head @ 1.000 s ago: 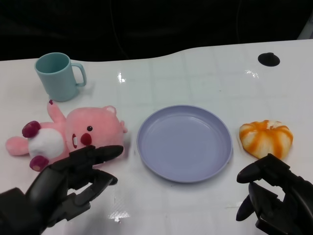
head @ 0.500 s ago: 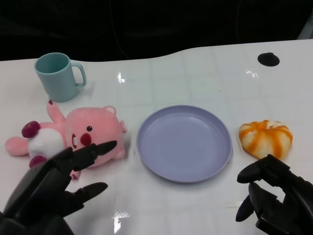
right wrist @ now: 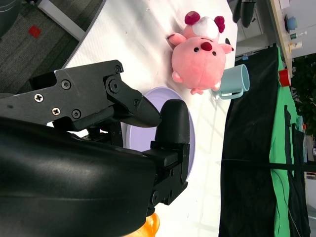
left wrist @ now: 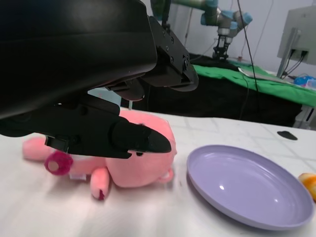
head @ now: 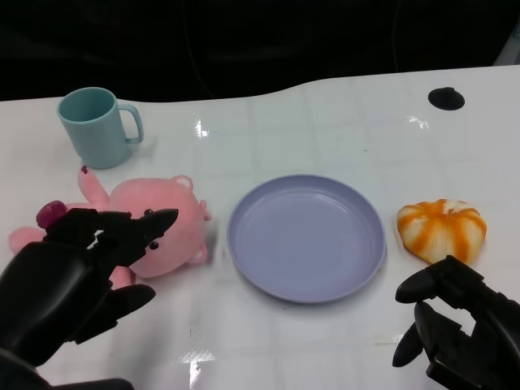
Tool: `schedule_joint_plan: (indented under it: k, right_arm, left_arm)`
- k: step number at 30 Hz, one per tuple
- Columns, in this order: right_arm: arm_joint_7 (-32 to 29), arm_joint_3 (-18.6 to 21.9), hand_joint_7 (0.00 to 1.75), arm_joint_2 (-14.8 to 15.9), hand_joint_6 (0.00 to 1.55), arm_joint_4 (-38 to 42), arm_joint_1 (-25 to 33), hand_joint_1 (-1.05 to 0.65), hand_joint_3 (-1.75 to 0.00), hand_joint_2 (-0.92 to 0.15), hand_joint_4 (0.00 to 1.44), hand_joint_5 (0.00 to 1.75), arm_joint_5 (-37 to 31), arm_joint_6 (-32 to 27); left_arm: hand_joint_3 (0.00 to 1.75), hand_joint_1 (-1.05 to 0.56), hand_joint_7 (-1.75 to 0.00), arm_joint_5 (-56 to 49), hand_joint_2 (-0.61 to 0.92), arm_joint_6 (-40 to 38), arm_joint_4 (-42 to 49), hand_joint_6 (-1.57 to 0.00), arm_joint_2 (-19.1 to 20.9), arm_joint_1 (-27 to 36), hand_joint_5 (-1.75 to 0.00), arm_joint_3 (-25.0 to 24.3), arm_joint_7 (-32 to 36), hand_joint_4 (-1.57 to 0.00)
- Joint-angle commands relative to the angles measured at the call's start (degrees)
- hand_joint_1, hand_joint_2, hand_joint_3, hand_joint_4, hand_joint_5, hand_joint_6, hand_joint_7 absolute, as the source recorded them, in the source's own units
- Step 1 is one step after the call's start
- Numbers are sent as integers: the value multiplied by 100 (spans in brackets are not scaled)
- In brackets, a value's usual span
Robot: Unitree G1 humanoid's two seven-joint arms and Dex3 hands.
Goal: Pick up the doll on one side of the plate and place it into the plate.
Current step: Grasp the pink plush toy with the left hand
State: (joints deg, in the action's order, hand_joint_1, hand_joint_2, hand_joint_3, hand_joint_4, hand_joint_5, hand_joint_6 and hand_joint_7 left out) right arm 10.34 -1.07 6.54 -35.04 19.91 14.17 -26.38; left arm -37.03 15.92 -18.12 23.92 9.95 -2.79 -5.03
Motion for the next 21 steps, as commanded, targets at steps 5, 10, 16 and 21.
schedule_joint_plan:
  k: [5,10,16,21]
  right_arm:
    - [11,88,173,46,26,3,-12,-25,-73,-92,45,175,65,18]
    - [27,66,173,45,26,23,-15,-24,-73,-92,45,175,43,65]
    - [10,58,173,51,26,23,-16,-25,-72,-92,45,175,16,48]
    - [23,57,174,51,27,6,7,-25,-72,-92,45,175,26,58]
  left_arm:
    - [0,-66,0,-1131,91,-403,-216,-25,229,-193,-36,3,203,-6]
    - [0,-67,0,-1581,90,-797,-197,-16,292,-345,-31,104,-11,-1]
    - [0,-71,0,-1873,91,-1225,-157,-11,270,-459,-22,228,-53,0]
    - [1,-74,0,-2082,92,-1579,-76,-6,302,-614,-17,341,-220,0]
